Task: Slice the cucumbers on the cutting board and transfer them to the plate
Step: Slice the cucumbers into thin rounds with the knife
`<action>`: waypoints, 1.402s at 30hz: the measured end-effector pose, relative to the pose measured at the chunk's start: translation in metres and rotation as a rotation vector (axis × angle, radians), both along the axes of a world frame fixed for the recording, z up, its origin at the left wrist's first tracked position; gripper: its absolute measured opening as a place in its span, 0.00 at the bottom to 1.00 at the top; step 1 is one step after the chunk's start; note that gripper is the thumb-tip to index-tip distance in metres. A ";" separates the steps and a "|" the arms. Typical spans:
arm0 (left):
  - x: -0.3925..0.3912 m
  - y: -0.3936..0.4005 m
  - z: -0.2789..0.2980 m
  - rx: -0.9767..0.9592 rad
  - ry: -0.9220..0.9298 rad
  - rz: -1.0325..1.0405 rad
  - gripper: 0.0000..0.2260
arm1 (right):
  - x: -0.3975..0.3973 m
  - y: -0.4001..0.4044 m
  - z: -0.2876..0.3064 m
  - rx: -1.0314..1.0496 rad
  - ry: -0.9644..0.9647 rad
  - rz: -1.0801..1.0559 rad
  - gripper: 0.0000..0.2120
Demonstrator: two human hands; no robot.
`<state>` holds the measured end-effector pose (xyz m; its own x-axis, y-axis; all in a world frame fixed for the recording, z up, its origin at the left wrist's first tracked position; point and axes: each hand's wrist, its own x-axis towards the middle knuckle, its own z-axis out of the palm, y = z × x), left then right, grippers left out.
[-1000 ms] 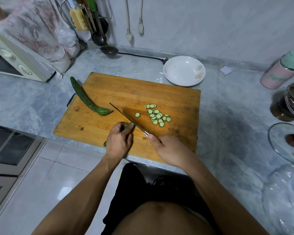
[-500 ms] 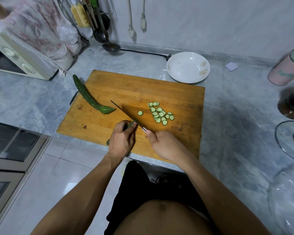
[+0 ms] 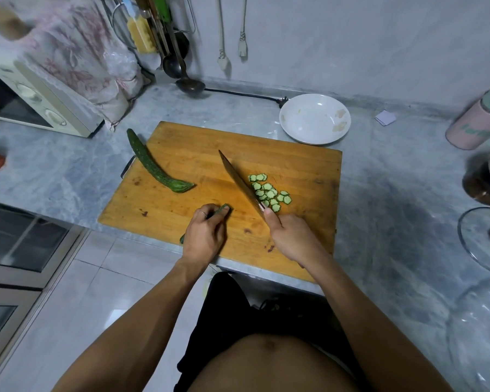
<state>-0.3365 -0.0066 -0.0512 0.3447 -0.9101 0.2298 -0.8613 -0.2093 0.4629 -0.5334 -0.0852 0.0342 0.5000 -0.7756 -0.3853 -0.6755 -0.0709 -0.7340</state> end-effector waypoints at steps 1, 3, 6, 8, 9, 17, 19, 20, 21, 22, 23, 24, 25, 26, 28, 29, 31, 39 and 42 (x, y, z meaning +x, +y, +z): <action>0.000 0.000 0.000 -0.004 -0.003 0.002 0.14 | -0.001 0.000 0.000 0.003 0.001 0.012 0.29; 0.001 0.000 -0.001 -0.012 -0.019 -0.004 0.13 | -0.003 0.002 0.001 0.014 0.000 0.043 0.29; 0.004 0.000 -0.003 -0.007 -0.040 -0.028 0.14 | -0.005 0.009 0.002 0.017 -0.012 0.082 0.29; 0.005 -0.001 -0.005 0.000 -0.043 -0.040 0.15 | -0.004 0.013 0.006 0.006 -0.001 0.118 0.29; 0.005 -0.001 -0.006 0.002 -0.047 -0.040 0.15 | -0.003 0.015 0.009 -0.004 0.012 0.136 0.29; 0.006 -0.001 -0.009 0.000 -0.035 -0.033 0.14 | -0.006 0.020 0.016 -0.049 0.043 0.194 0.29; 0.006 -0.001 -0.009 -0.008 -0.035 -0.029 0.13 | -0.005 0.020 0.016 -0.046 0.048 0.202 0.29; 0.005 -0.001 -0.010 -0.014 -0.029 -0.024 0.13 | -0.005 0.020 0.016 -0.039 0.049 0.202 0.29; 0.004 -0.001 -0.010 -0.023 -0.023 -0.019 0.12 | -0.004 0.020 0.016 -0.031 0.051 0.201 0.29; 0.004 -0.001 -0.009 -0.031 -0.021 -0.015 0.12 | -0.004 0.019 0.016 -0.025 0.053 0.201 0.29; 0.004 -0.001 -0.009 -0.037 -0.024 -0.014 0.12 | -0.003 0.019 0.017 -0.020 0.054 0.202 0.29; 0.004 -0.002 -0.009 -0.043 -0.027 -0.013 0.12 | -0.002 0.018 0.018 -0.012 0.053 0.202 0.29; 0.004 -0.002 -0.010 -0.048 -0.031 -0.016 0.12 | -0.001 0.017 0.019 -0.003 0.053 0.199 0.29; 0.004 -0.002 -0.010 -0.050 -0.036 -0.020 0.12 | 0.001 0.016 0.019 0.004 0.055 0.194 0.29; 0.003 -0.001 -0.010 -0.055 -0.047 -0.024 0.11 | 0.008 0.016 0.015 0.016 0.058 0.183 0.30; 0.003 -0.001 -0.010 -0.057 -0.048 -0.021 0.11 | 0.012 0.017 0.011 0.016 0.059 0.172 0.31; 0.002 -0.002 -0.010 -0.056 -0.040 -0.017 0.10 | 0.019 0.020 0.003 0.002 0.070 0.148 0.31; 0.001 -0.001 -0.009 -0.036 -0.008 0.001 0.13 | 0.017 0.019 0.000 -0.016 0.047 0.102 0.30; 0.001 0.000 -0.006 -0.038 0.008 0.011 0.13 | 0.011 0.014 0.001 -0.015 0.044 0.075 0.30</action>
<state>-0.3354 -0.0066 -0.0569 0.3565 -0.8970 0.2612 -0.8552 -0.2008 0.4778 -0.5223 -0.0711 0.0351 0.5398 -0.7425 -0.3966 -0.6995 -0.1334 -0.7021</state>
